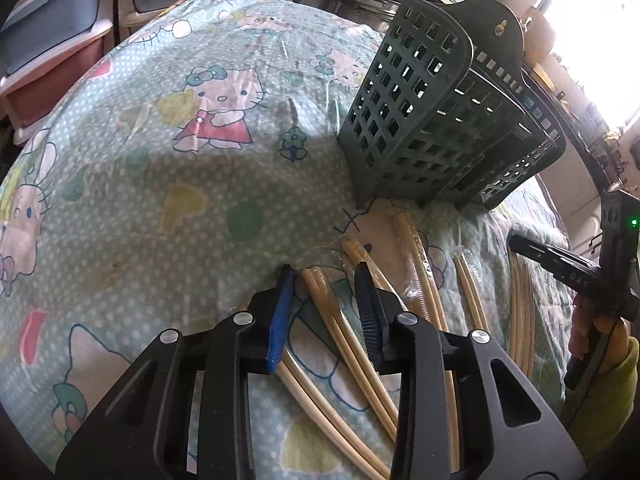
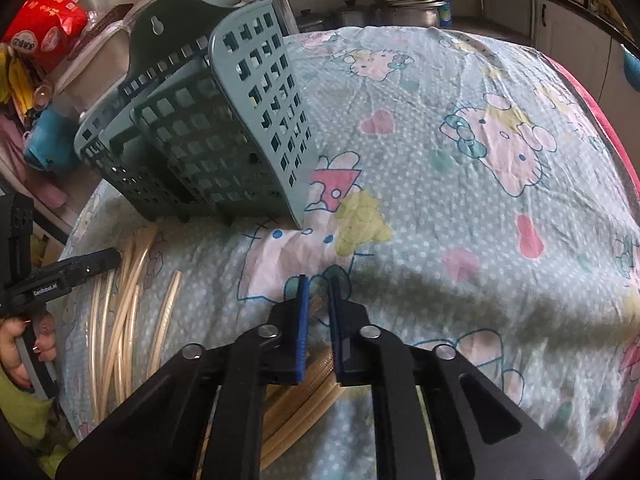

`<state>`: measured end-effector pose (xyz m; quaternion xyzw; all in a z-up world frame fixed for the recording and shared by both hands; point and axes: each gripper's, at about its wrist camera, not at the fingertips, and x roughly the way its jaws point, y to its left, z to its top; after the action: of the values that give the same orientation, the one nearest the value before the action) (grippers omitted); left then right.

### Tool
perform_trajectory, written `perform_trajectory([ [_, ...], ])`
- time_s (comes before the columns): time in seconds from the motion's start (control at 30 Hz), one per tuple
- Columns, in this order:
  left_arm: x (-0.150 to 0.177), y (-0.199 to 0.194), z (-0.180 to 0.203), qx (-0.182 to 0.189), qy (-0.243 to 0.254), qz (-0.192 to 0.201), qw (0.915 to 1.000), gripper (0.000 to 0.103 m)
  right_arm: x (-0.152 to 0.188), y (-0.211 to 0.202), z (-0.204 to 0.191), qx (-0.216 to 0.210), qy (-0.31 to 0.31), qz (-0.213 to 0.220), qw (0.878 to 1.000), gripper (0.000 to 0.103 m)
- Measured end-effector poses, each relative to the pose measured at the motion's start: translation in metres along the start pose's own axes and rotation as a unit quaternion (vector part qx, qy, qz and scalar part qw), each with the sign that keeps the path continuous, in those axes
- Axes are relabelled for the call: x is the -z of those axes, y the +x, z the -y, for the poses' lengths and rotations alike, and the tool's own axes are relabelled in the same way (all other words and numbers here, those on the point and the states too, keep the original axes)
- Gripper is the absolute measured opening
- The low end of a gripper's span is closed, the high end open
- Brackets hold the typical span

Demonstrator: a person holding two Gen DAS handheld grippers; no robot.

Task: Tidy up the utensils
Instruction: 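Close the left gripper on a chopstick while the right gripper closes on another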

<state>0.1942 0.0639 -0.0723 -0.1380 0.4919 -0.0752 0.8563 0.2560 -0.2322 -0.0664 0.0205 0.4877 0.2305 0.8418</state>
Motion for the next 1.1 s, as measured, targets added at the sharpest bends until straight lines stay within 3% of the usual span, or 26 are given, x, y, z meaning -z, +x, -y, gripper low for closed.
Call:
perform_trajectory([
  [0.27,0.0,0.002,-0.005,-0.002,-0.001,0.004,1.0,0.009,-0.007,-0.024,-0.001,-0.013,0.009,0.054,0.998,0.003],
  [0.43,-0.001,-0.006,-0.003,0.01,-0.002,0.016,0.9998,0.007,-0.008,-0.042,-0.01,-0.025,0.006,0.084,0.996,0.002],
  [0.63,-0.008,-0.039,0.015,0.03,0.023,0.068,0.997,0.005,-0.007,-0.065,-0.023,-0.038,0.003,0.119,0.992,0.002],
  [0.87,-0.024,-0.085,0.041,0.059,0.05,0.137,0.9876,0.003,-0.006,-0.095,-0.044,-0.048,-0.016,0.152,0.987,0.001],
  [1.1,-0.031,-0.114,0.062,0.076,0.073,0.176,0.9788,0.003,-0.005,-0.128,-0.065,-0.057,-0.035,0.192,0.979,0.001],
])
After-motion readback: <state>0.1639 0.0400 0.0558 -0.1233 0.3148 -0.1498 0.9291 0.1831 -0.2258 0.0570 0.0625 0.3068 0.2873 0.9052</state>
